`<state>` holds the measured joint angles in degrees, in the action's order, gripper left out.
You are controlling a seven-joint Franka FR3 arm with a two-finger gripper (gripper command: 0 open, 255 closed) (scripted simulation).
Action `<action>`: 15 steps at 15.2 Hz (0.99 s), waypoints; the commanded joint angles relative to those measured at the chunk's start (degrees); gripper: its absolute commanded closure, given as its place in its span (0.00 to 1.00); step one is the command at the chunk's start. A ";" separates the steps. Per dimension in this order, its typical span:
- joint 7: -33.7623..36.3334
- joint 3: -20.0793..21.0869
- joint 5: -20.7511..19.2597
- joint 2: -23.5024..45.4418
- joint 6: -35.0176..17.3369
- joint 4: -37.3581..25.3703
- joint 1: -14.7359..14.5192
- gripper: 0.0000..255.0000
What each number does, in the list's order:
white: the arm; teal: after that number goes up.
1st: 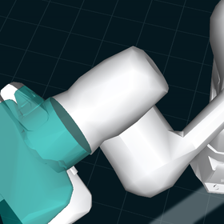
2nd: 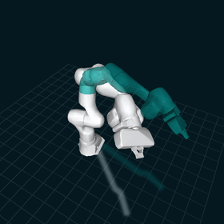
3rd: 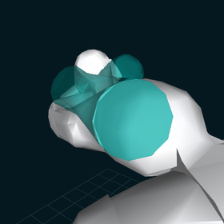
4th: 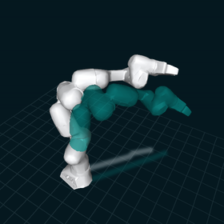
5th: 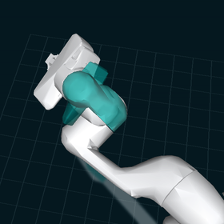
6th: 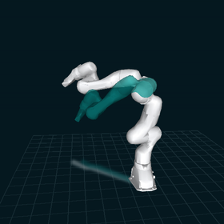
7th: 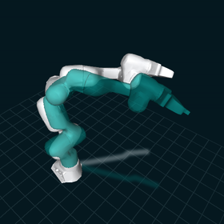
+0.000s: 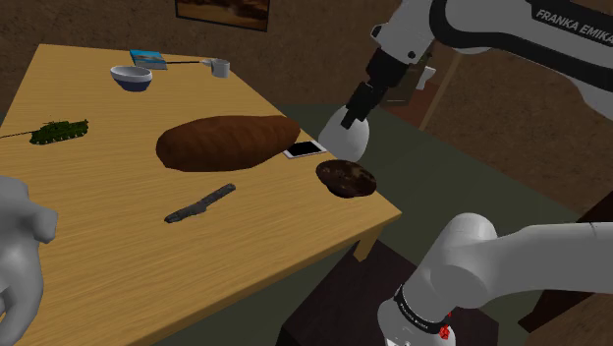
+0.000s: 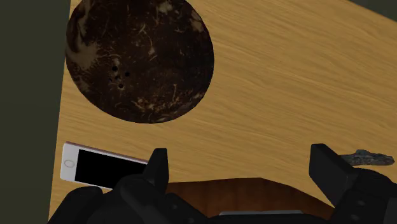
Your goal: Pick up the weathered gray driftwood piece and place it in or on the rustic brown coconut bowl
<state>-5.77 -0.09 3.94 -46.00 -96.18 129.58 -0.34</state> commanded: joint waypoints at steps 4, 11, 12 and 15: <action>-6.36 -1.18 0.31 6.85 -2.60 -2.43 -2.85 0.00; -20.90 -2.55 1.87 22.55 -6.01 -10.12 -8.89 0.00; -22.91 -2.58 2.13 24.71 -6.23 -11.38 -9.67 0.00; -28.80 -2.29 2.90 31.02 -6.52 -15.31 -11.76 0.00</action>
<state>-32.49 -2.56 6.55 -17.18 -102.47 115.53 -11.32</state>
